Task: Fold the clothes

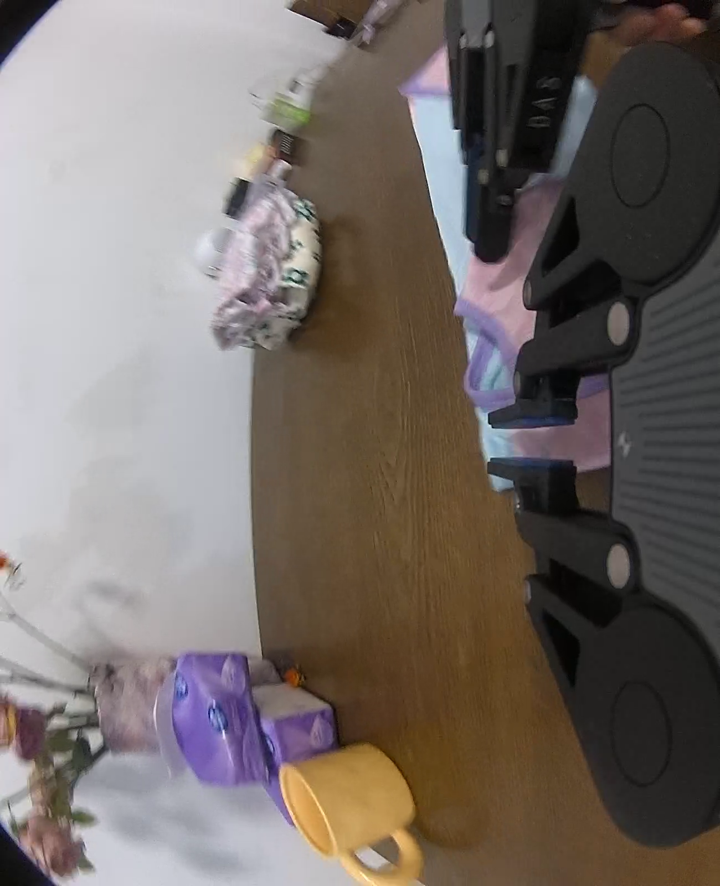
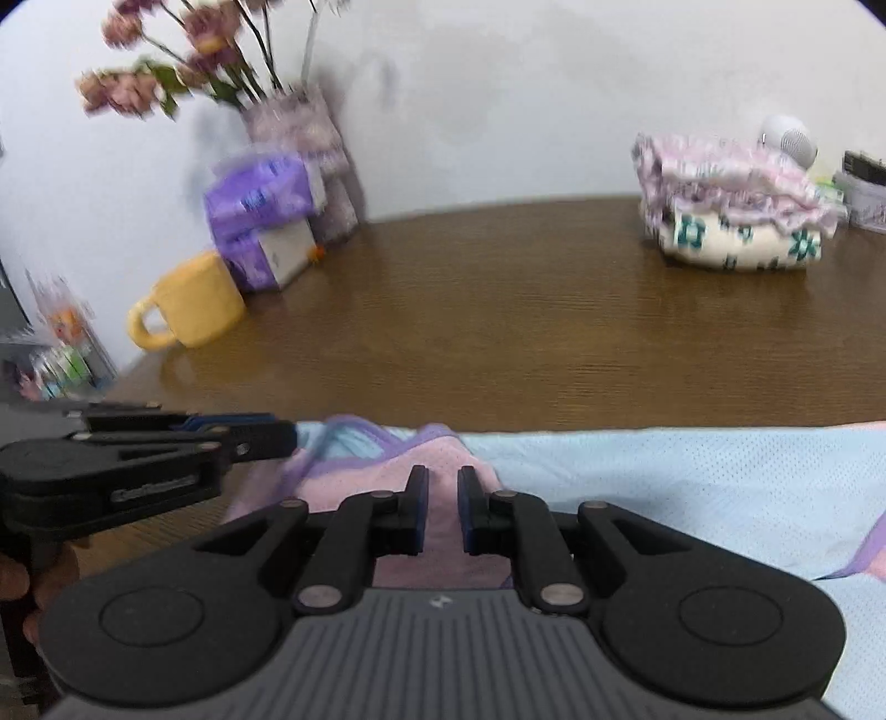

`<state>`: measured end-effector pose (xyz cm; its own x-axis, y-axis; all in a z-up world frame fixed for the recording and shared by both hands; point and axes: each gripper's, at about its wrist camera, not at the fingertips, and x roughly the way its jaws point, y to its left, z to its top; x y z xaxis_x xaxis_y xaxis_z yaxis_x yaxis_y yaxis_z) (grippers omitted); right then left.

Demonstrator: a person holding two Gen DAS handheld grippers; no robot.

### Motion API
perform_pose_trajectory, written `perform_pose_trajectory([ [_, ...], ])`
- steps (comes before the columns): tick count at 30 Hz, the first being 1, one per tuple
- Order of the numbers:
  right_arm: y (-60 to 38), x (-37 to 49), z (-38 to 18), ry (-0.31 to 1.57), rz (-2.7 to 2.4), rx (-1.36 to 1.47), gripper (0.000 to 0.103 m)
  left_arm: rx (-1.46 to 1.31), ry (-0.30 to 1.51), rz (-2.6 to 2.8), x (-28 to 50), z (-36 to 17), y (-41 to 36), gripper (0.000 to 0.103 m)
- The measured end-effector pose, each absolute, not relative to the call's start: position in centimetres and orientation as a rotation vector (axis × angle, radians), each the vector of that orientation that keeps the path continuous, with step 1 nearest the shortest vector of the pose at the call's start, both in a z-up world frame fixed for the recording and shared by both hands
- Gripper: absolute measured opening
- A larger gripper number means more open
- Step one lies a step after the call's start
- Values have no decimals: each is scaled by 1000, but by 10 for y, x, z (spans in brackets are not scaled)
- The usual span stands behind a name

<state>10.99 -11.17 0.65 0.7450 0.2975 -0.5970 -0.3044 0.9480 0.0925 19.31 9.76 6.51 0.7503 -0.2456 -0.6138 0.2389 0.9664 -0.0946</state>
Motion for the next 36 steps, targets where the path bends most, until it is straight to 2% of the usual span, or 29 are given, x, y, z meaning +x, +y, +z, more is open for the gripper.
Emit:
perform_pose_trajectory([
  [4, -111, 110, 7, 652, 330, -11, 20, -22, 691, -270, 152, 62, 111, 11],
  [9, -111, 110, 7, 652, 330, -11, 22, 22, 718, -265, 126, 54, 107, 13],
  [12, -111, 110, 7, 651, 331, -11, 31, 36, 734, -275, 124, 48, 100, 15],
  [20, -110, 109, 7, 651, 331, -11, 31, 50, 753, -256, 123, 39, 93, 16],
  [23, -110, 109, 7, 651, 332, -11, 26, 70, 744, -241, 125, 37, 89, 16],
  [24, -110, 109, 7, 651, 332, -11, 17, 84, 740, -238, 124, 37, 87, 13],
  [25, -109, 109, 7, 651, 332, -11, 12, 105, 734, -235, 123, 37, 84, 8],
  [26, -109, 109, 7, 651, 332, -11, 11, 126, 728, -232, 122, 36, 81, 2],
  [27, -109, 109, 7, 651, 332, -11, 8, 147, 722, -228, 121, 36, 78, 2],
  [31, -109, 109, 7, 651, 333, -11, 4, 213, 701, -205, 116, 34, 71, 2],
  [36, -108, 109, 7, 651, 333, -11, 4, 234, 690, -184, 114, 33, 66, 2],
])
